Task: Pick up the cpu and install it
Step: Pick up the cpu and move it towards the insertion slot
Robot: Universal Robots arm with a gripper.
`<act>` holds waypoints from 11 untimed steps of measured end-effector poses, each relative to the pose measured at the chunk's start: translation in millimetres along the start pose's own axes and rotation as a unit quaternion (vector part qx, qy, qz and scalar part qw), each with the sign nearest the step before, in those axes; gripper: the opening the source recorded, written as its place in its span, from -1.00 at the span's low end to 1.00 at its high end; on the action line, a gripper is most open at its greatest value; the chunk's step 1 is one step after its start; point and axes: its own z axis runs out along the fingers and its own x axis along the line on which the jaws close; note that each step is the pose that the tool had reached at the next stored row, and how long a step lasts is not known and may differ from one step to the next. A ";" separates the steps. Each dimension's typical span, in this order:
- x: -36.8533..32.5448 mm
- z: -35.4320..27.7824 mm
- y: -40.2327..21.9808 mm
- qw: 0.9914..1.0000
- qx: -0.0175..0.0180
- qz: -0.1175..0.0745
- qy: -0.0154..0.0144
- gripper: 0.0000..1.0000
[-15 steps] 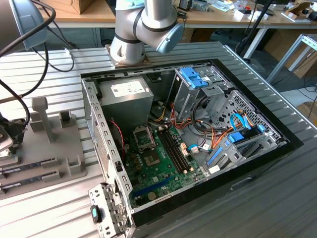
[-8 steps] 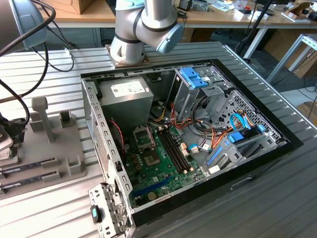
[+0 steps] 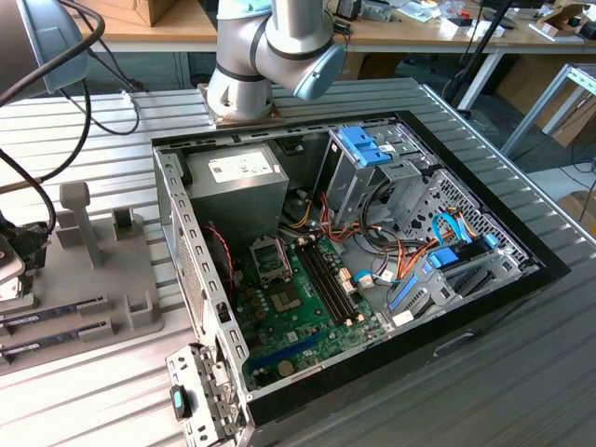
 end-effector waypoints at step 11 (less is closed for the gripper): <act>0.0 6.2 -0.2 1.000 0.000 -0.001 0.000 0.10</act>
